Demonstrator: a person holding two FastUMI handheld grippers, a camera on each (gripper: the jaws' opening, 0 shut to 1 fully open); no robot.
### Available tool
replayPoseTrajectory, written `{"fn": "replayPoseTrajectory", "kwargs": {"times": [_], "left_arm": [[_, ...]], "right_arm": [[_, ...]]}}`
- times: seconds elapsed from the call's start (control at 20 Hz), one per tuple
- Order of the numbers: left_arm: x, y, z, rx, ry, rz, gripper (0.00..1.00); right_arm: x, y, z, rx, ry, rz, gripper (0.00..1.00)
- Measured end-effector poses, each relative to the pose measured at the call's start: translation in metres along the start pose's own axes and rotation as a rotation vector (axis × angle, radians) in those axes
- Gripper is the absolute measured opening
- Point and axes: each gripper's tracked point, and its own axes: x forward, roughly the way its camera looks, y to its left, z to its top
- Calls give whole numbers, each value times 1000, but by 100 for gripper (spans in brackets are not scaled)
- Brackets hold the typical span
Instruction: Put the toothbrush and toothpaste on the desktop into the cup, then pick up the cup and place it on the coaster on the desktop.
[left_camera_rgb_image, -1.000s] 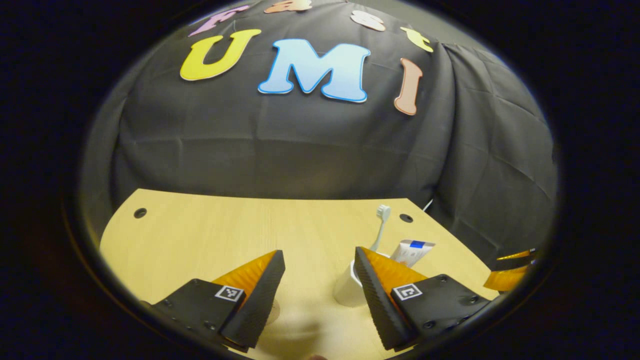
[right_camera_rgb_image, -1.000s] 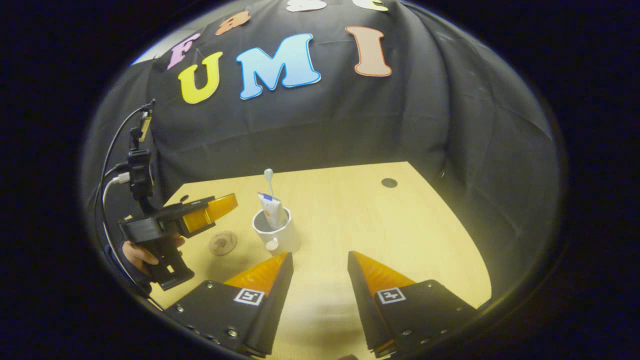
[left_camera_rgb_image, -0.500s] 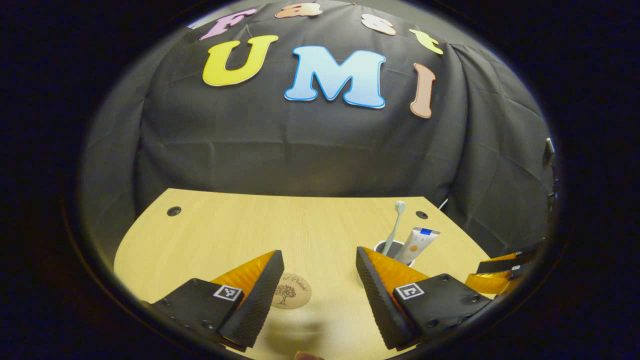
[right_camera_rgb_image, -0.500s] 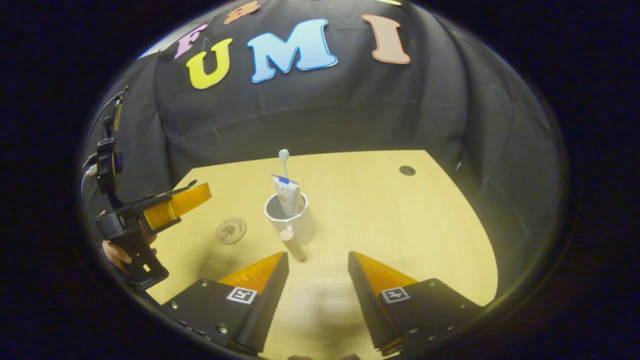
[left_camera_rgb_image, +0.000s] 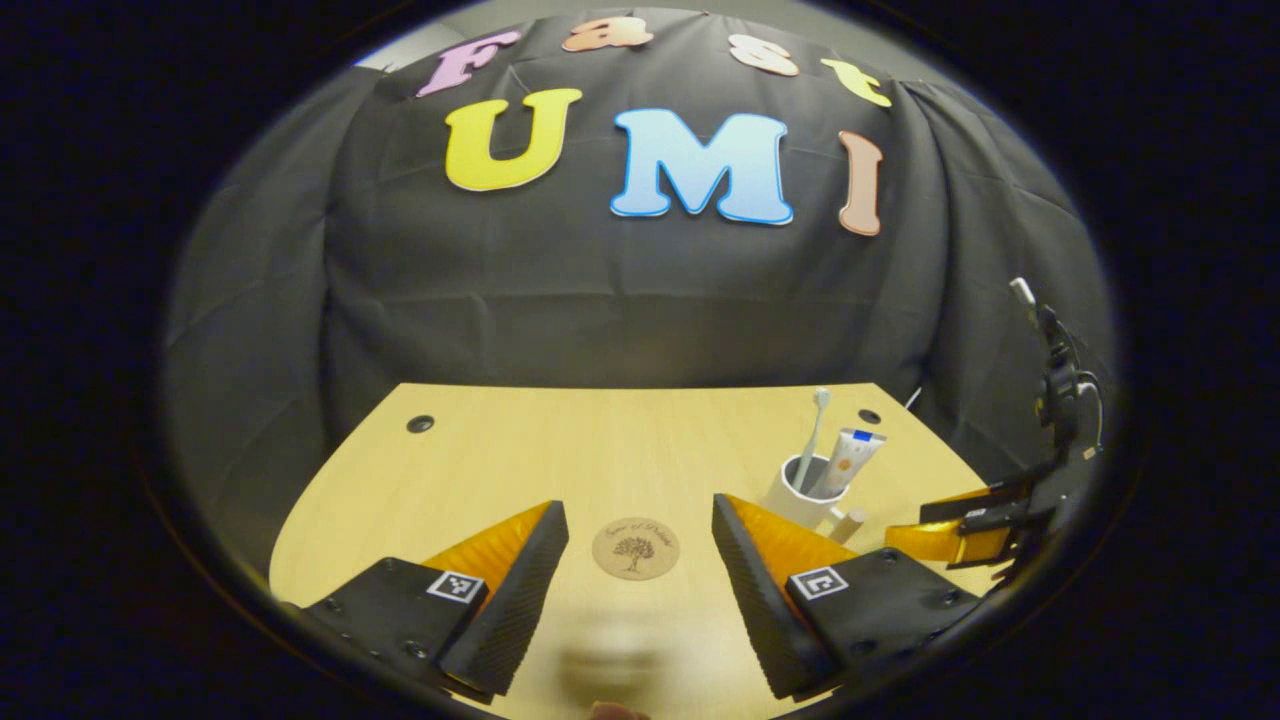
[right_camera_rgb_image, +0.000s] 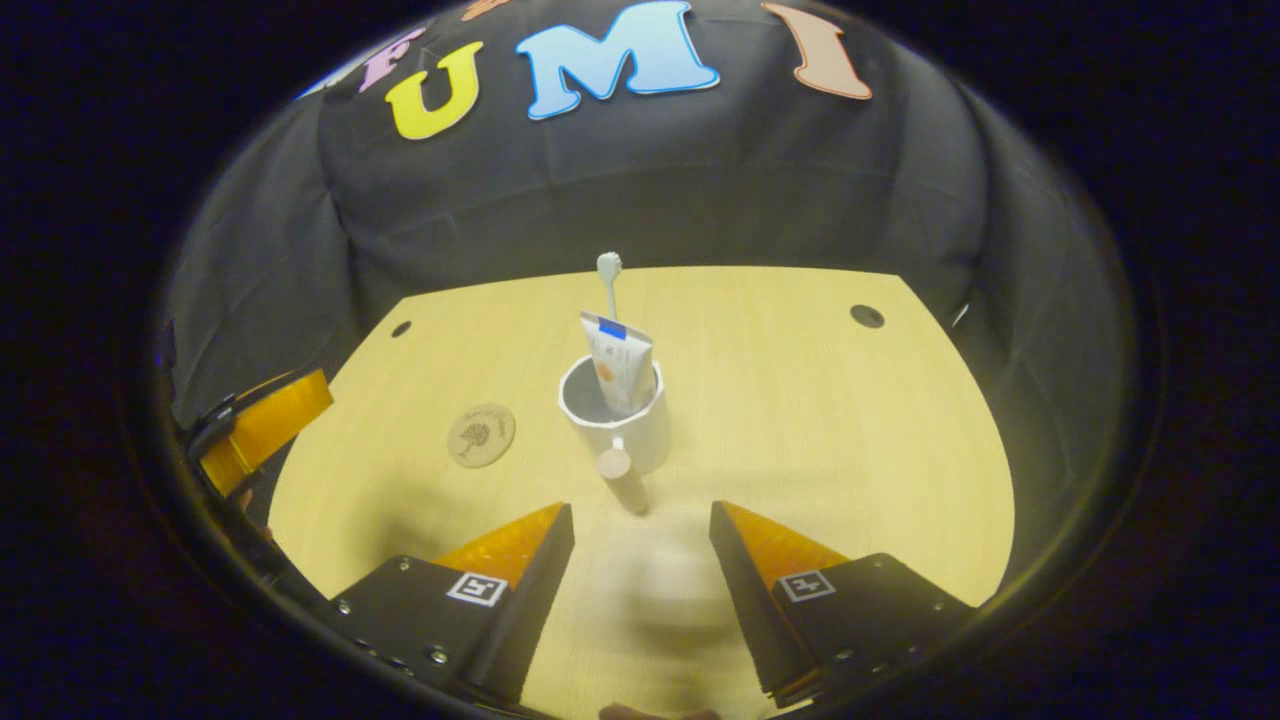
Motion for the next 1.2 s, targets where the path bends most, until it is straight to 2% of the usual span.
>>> {"fn": "replayPoseTrajectory", "kwargs": {"times": [0.7,0.85,1.0,1.05,1.1,1.2], "left_arm": [[-72,72,-47,-90,94,180,95],[-81,83,-61,-117,124,205,95],[-83,90,-70,-145,145,219,95],[-82,90,-73,-152,151,224,95],[-81,90,-73,-156,157,224,95],[-82,90,-74,-156,160,224,95]], "right_arm": [[57,14,7,-45,183,-10,82],[64,7,11,-64,225,-46,81],[73,11,11,-67,280,-36,81],[78,8,10,-64,286,-46,79],[81,9,7,-58,298,-45,65],[85,10,4,-77,300,-49,66]]}}
